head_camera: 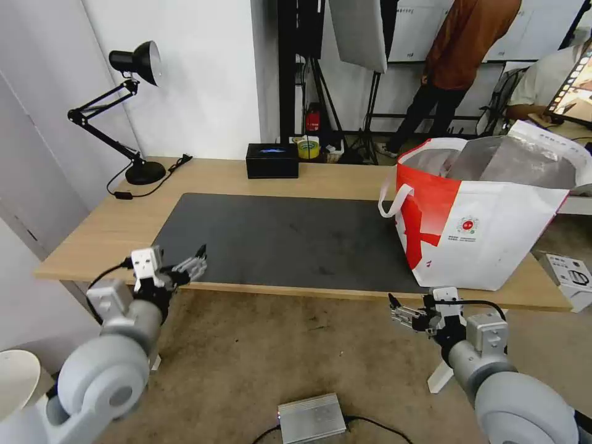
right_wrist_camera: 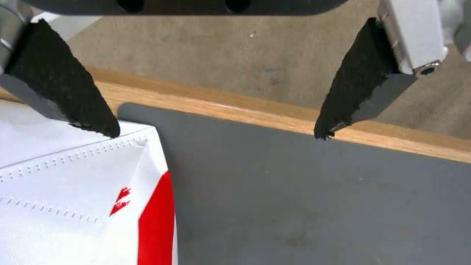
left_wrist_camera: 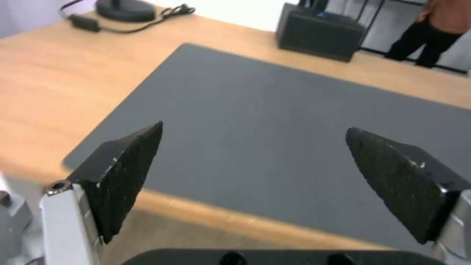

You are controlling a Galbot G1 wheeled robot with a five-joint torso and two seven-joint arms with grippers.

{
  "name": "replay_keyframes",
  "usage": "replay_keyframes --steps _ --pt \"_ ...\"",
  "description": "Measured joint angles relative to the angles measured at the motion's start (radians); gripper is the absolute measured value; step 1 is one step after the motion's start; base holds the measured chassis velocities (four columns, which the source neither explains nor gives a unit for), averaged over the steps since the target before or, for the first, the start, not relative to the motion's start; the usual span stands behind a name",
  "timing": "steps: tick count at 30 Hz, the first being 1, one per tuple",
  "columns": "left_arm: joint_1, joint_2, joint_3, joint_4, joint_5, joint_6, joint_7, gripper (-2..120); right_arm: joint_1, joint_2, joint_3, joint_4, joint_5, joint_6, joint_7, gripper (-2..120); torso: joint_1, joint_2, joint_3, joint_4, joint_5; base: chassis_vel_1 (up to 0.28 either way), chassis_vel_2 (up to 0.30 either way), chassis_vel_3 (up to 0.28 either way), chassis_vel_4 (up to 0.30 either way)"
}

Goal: Pick up the trash from the table and place it into the takeout bag.

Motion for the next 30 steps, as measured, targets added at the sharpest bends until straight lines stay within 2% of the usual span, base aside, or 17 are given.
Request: replay_keyframes --steps 3,15,30 --pt "0.049 -0.035 -0.013 0.006 0.051 0.0 0.016 100 0.0 0.0 0.0 0.0 0.0 0.0 0.0 100 0.0 0.0 0.0 0.0 0.0 0.0 0.0 0.0 0.0" --pt "0.103 -0.079 -0.009 0.039 0.141 -0.021 0.073 100 0.0 0.0 0.0 0.0 0.0 0.0 0.0 100 0.0 0.0 0.0 0.0 0.0 0.0 0.0 0.0 0.0" --pt "0.108 -0.088 0.01 0.064 0.157 -0.015 0.081 100 0.0 0.0 0.0 0.0 0.0 0.0 0.0 100 0.0 0.0 0.0 0.0 0.0 0.0 0.0 0.0 0.0"
